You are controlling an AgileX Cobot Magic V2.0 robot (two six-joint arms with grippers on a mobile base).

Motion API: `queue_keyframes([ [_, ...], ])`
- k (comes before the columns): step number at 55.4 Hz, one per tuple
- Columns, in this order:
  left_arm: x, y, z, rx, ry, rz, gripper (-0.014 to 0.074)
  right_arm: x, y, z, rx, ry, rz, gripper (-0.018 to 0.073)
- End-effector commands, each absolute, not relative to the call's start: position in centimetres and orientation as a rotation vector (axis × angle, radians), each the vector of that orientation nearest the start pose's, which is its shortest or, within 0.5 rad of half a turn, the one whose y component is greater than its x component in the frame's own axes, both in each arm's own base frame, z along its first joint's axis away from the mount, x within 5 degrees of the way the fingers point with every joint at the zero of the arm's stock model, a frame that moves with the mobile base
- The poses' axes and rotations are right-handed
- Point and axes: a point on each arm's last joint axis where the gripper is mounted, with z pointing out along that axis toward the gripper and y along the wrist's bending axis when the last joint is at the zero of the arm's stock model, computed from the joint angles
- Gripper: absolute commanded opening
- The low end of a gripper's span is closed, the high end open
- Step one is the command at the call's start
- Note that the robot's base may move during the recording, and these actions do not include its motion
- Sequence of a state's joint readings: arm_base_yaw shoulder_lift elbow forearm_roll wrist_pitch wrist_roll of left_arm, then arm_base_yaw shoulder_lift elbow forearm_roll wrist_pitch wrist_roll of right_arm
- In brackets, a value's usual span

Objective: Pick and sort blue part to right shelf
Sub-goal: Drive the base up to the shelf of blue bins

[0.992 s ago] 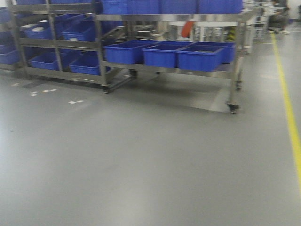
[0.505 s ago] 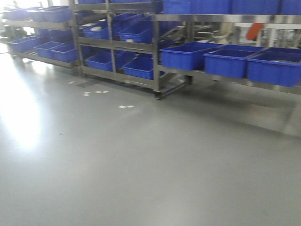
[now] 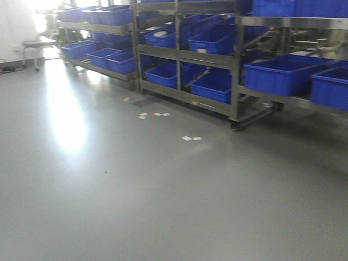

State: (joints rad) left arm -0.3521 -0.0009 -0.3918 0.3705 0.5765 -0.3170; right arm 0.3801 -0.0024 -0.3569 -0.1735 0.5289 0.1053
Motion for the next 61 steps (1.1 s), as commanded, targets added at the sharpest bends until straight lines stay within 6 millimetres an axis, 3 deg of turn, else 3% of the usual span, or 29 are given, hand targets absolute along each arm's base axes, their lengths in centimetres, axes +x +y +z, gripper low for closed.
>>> queue_keyframes([
  [1,2.18,0.91,30.65,0.146,1.531,-0.135,0.0300,2.61,0.26,29.75,-0.288,1.530,0.180,0.0158],
  [61,2.18,0.92,30.65,0.144,1.531,-0.134,0.0300,2.61,0.26,29.72,-0.288,1.534,0.180,0.0158],
])
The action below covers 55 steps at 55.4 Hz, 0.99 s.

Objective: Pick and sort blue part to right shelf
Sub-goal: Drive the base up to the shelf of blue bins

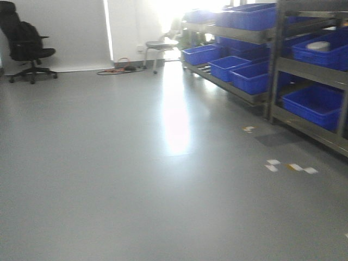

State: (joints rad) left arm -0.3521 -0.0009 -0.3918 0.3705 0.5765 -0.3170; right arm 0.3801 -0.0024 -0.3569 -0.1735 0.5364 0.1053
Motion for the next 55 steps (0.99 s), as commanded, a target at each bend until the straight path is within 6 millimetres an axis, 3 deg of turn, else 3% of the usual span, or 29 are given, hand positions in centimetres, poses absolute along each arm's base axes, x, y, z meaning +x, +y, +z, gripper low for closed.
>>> queue_keyframes([
  [1,2.18,0.92,30.65,0.144,1.531,-0.134,0.0300,2.61,0.26,29.72,-0.288,1.534,0.180,0.0158],
  [55,2.18,0.92,30.65,0.144,1.531,-0.134,0.0300,2.61,0.26,29.72,-0.288,1.534,0.180,0.0158],
])
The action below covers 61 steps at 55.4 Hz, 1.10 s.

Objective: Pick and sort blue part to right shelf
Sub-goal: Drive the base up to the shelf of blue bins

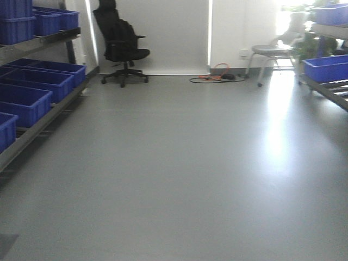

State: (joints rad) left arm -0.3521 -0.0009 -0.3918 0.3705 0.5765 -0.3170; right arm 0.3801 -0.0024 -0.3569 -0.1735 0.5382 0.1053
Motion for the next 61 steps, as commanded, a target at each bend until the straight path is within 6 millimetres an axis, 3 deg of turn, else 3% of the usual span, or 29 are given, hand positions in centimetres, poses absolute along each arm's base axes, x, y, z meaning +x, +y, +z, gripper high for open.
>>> queue_keyframes([
  [1,2.18,0.92,30.65,0.144,1.531,-0.134,0.0300,2.61,0.26,29.72,-0.288,1.534,0.180,0.0158],
  [61,2.18,0.91,30.65,0.146,1.531,-0.135,0.0300,2.61,0.26,29.72,-0.288,1.534,0.180,0.0158],
])
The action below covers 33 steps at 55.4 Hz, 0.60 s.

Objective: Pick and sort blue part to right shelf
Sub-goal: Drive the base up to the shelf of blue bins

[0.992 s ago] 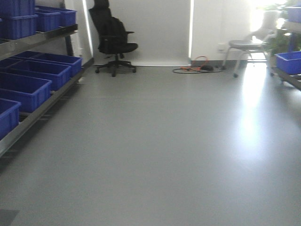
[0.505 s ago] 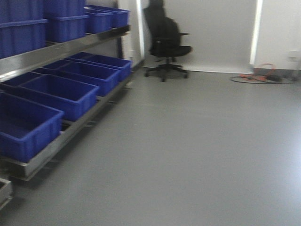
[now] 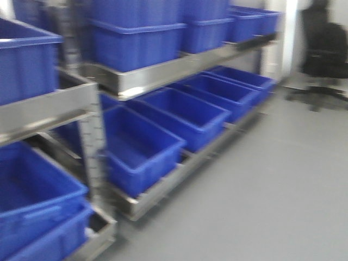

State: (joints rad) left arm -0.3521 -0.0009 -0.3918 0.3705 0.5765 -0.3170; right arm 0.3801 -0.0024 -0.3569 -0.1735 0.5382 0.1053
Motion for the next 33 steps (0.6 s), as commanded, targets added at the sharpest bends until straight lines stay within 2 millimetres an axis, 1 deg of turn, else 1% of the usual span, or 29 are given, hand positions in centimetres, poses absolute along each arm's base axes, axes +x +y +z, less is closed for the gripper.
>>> queue_keyframes([
  [1,2.18,0.91,30.65,0.146,1.531,-0.135,0.0300,2.61,0.26,29.72,-0.288,1.534,0.180,0.0158],
  [33,2.18,0.91,30.65,0.146,1.531,-0.135,0.0300,2.61,0.26,29.72,-0.288,1.534,0.180,0.0158],
])
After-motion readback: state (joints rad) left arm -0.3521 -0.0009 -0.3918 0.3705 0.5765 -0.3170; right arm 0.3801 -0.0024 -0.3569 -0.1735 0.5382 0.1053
